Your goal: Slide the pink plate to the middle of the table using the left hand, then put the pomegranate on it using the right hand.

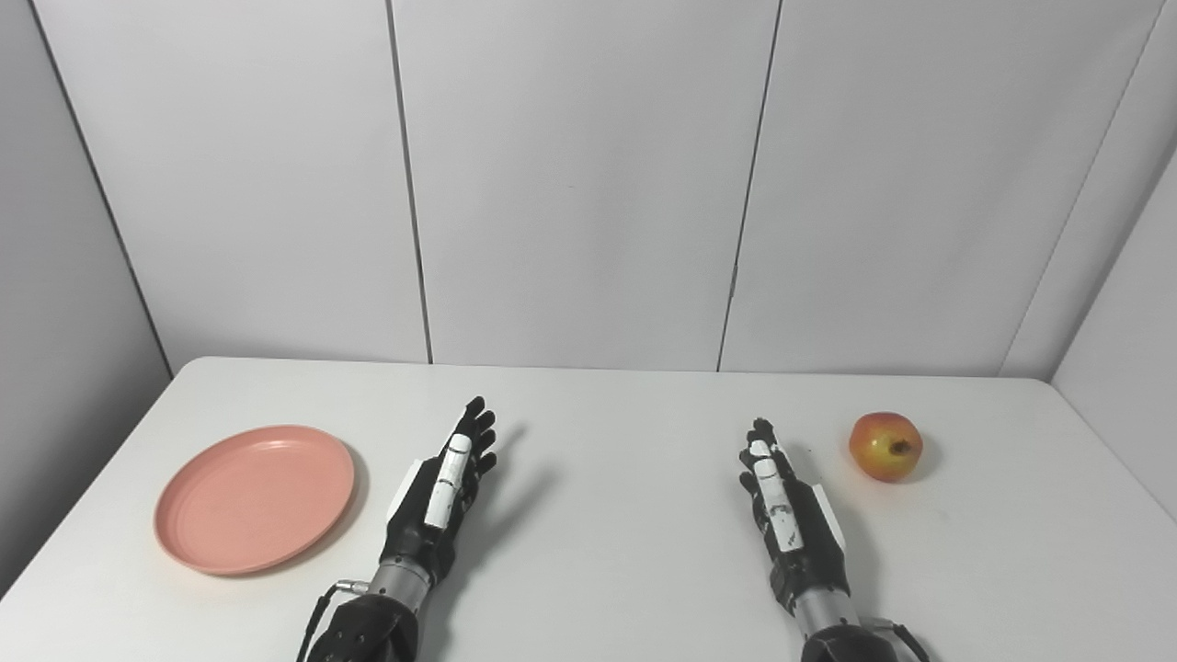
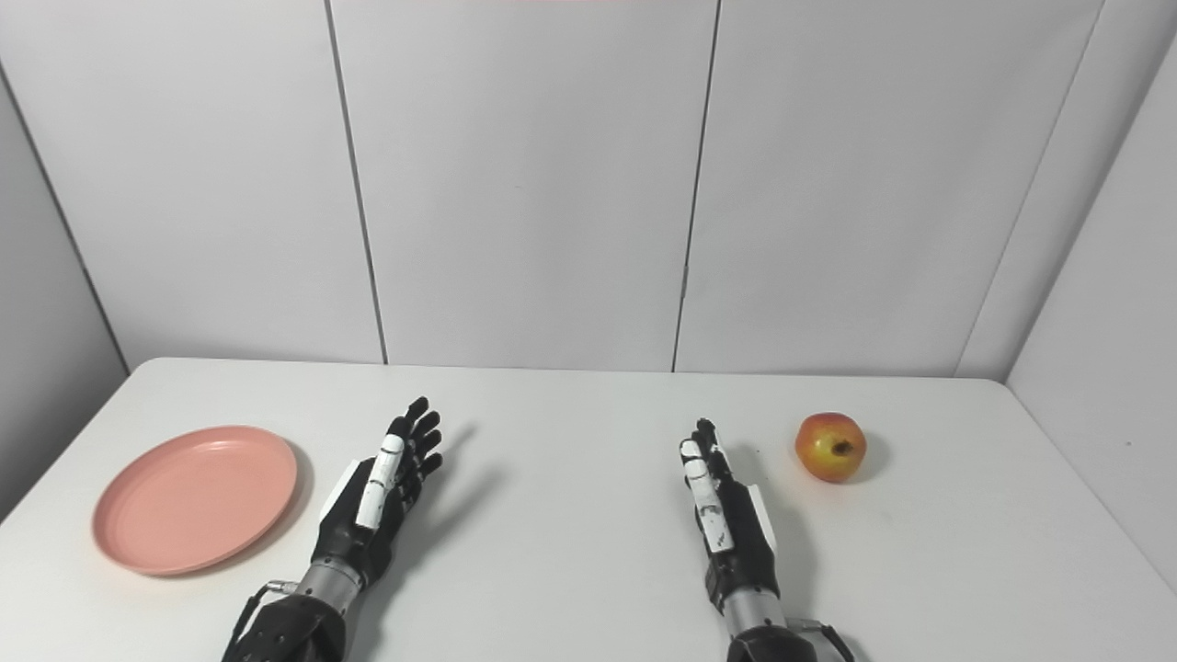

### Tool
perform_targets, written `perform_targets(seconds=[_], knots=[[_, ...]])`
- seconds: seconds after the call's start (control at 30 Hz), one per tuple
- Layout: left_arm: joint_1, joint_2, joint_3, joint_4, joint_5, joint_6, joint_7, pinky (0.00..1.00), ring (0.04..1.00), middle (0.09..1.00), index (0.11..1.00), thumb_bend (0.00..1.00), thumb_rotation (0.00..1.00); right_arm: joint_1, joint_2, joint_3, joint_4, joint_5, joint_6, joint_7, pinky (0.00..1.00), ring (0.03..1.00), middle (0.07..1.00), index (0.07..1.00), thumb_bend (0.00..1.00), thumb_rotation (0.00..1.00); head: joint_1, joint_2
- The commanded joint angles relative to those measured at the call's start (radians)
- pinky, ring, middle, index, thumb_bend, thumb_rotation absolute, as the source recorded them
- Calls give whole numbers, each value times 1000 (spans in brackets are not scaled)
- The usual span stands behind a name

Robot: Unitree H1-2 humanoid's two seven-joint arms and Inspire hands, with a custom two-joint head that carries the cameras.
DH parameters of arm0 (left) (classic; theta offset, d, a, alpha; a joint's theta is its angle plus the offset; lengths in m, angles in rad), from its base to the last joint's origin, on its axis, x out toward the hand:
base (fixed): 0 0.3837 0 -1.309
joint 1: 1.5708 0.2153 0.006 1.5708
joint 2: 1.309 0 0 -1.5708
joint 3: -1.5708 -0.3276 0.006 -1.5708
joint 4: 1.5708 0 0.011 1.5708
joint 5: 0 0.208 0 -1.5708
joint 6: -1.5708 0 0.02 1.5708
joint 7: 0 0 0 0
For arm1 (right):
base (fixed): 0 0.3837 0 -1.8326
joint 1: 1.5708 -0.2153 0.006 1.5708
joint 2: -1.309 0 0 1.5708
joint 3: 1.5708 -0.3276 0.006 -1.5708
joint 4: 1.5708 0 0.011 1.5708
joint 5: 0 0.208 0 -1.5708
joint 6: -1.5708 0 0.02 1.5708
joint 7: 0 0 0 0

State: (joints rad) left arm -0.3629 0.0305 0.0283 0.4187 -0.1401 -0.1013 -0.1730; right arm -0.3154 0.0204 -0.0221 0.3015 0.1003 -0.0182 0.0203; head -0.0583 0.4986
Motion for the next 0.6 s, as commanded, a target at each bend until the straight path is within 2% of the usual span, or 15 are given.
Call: perform_targets(seconds=[0.0,0.13,0.57], knots=[[12,9,5,13,-10,-7,-9,983,1000,1000,1000,535,1000,-30,4,0,-15,7,-19,12,999,987,996,986,563,886,1,0],[12,10,2,22,-3,-24,-8,987,1000,1000,1000,542,1000,-29,1,4,-7,3,-37,18,1000,988,999,988,563,904,2,0],[12,10,1,16,-1,-16,-6,983,1000,1000,1000,538,1000,-29,2,3,-13,4,-22,15,1000,985,996,986,566,895,1,1]])
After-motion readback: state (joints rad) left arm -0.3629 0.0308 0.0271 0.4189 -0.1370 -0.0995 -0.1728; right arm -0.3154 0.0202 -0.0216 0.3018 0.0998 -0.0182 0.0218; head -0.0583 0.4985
